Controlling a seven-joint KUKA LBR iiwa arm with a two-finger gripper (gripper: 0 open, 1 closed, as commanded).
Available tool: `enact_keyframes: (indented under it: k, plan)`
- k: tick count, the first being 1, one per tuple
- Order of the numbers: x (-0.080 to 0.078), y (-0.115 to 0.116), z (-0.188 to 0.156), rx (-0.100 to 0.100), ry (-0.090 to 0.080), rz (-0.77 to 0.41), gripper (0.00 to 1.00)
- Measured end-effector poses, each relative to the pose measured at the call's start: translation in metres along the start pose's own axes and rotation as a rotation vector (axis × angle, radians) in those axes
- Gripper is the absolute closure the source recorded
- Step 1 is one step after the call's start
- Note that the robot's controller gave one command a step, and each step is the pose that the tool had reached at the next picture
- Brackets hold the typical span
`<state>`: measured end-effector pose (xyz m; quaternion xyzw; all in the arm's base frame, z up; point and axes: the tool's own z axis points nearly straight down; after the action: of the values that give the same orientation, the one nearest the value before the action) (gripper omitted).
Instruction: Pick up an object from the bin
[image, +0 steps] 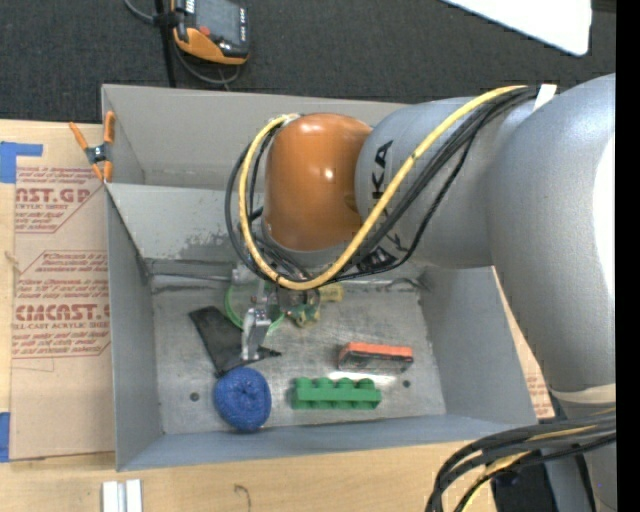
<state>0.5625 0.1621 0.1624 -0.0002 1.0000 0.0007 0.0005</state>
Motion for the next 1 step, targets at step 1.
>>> enact_keyframes:
  k: [1]
  plan:
    - [-0.0001,-0.0002,0.0000,0.000,0.000,0.000,0.00]
